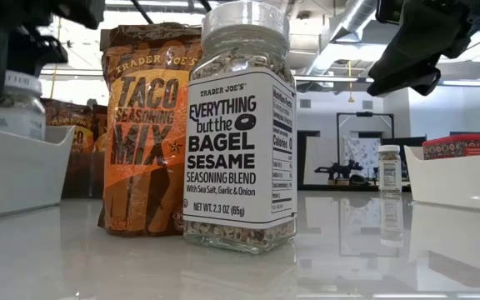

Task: Sort spices by type
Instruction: Adjust the white spice bottle inside the gray bin

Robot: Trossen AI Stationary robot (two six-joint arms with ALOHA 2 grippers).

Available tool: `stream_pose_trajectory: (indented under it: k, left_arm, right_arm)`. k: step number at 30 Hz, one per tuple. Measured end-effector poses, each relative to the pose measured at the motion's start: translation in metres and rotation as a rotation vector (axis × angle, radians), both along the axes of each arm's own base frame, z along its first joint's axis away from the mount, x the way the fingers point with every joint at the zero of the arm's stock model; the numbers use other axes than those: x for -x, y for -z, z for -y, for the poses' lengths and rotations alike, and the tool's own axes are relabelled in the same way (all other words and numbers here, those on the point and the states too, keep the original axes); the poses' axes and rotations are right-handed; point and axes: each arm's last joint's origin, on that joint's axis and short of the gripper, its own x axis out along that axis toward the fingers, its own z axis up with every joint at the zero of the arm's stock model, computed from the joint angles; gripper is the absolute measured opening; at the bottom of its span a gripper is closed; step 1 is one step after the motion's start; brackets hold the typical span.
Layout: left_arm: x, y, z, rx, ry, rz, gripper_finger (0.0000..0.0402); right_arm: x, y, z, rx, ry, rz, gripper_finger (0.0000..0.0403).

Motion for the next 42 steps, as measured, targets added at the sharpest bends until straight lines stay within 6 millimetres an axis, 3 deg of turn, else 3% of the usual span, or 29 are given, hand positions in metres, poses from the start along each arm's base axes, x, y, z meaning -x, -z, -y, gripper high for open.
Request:
stream_pose_trajectory:
  k: [7, 14, 21, 35, 42]
  left_arm:
    - [-0.001, 0.007, -0.008, -0.004, 0.003, -0.019, 0.0198]
    - [-0.001, 0.009, -0.009, -0.018, 0.022, -0.026, 0.0265]
    - [-0.001, 0.007, -0.009, -0.017, 0.023, -0.017, 0.0271]
    - [0.023, -0.030, -0.024, 0.066, -0.207, 0.136, 0.0271]
    - [0.032, -0.039, -0.008, 0.165, -0.287, 0.198, 0.0272]
  right_arm:
    - [-0.002, 0.000, 0.004, -0.001, 0.021, 0.001, 0.0162]
    - [-0.002, 0.000, 0.004, -0.002, 0.020, 0.001, 0.0162]
    - [-0.002, 0.000, 0.004, -0.002, 0.021, 0.001, 0.0162]
    - [-0.002, 0.000, 0.004, -0.002, 0.020, 0.001, 0.0162]
    - [-0.002, 0.000, 0.004, 0.000, 0.019, 0.001, 0.0162]
